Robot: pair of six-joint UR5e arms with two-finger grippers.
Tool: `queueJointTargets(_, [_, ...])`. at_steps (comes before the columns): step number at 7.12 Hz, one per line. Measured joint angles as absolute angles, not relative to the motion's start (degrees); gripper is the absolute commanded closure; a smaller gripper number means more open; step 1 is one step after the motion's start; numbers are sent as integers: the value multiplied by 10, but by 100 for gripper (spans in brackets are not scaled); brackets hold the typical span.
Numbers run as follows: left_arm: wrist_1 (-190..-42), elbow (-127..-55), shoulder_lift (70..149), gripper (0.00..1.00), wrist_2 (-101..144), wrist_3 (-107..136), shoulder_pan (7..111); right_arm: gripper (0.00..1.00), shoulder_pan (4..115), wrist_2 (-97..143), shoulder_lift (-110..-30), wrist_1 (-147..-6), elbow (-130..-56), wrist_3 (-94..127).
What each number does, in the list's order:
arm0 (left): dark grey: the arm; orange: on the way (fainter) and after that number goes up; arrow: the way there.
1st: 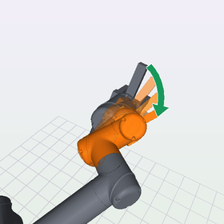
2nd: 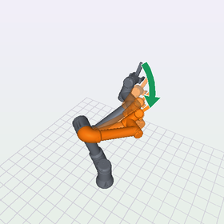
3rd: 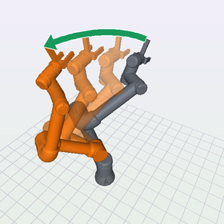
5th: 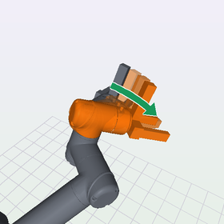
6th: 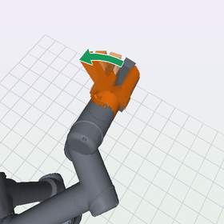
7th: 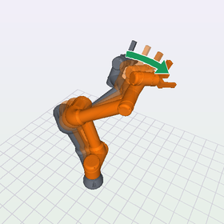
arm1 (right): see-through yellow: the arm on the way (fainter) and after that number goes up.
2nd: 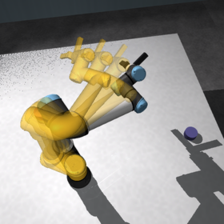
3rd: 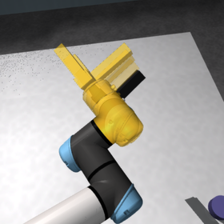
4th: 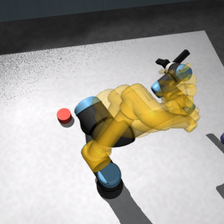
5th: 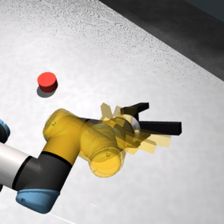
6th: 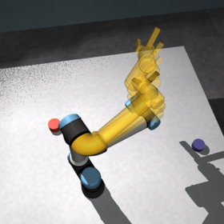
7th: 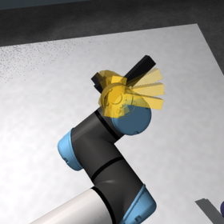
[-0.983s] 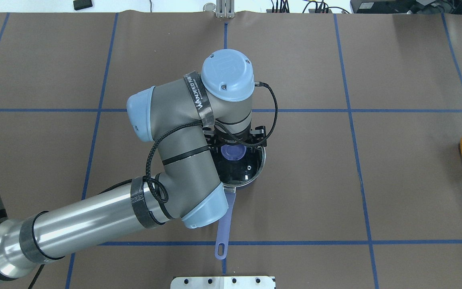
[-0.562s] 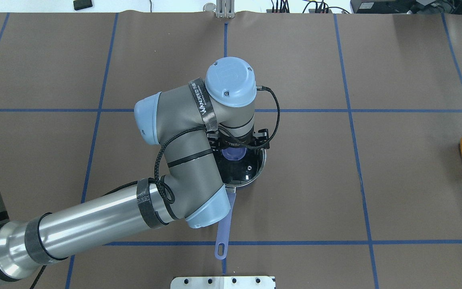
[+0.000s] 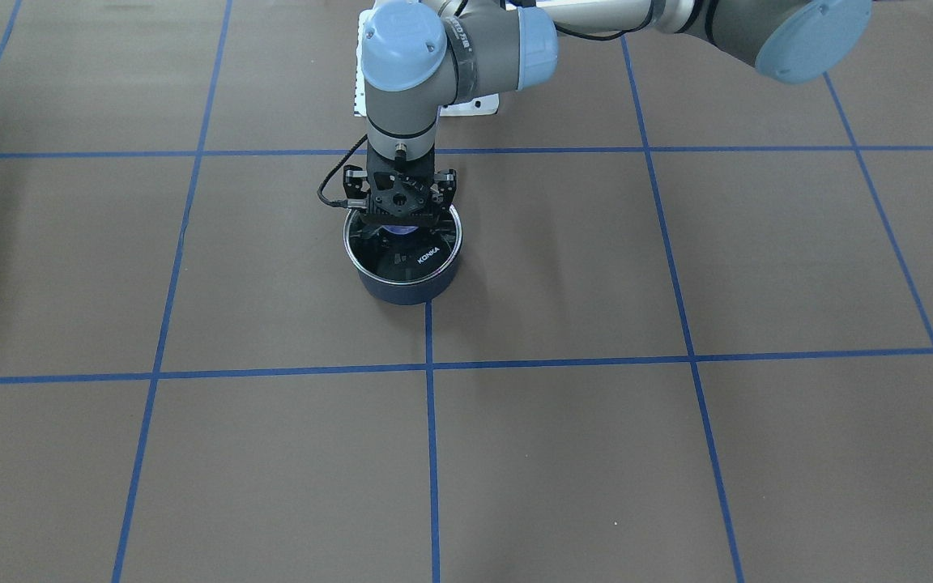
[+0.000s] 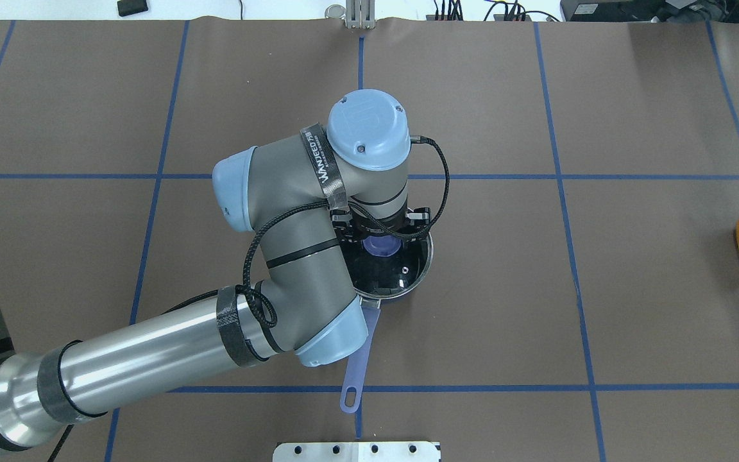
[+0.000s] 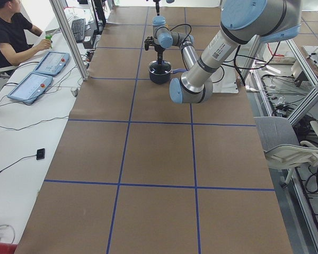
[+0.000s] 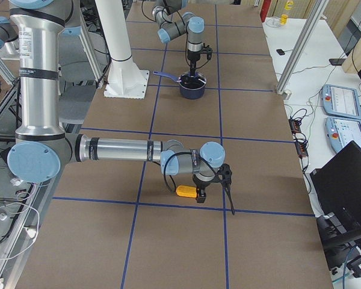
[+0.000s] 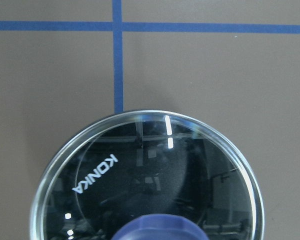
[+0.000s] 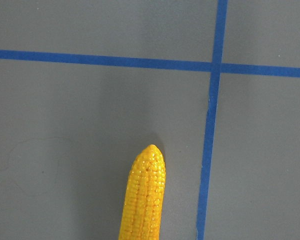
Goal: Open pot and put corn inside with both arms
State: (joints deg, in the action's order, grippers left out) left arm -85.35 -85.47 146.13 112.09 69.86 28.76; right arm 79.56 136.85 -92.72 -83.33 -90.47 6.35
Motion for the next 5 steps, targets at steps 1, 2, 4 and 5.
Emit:
queueJointTargets(1, [-852, -856, 1461, 49, 1121, 699, 288, 0, 795, 1368, -927, -833, -905, 63])
queueJointTargets(2, [-852, -857, 1461, 49, 1120, 699, 288, 0, 794, 1368, -927, -833, -904, 63])
queueJointTargets(4, [-851, -859, 1460, 48, 1120, 700, 289, 0, 792, 1368, -927, -833, -904, 63])
queueJointTargets(5, [-851, -865, 1460, 49, 1121, 699, 293, 1, 790, 1368, -927, -833, -904, 63])
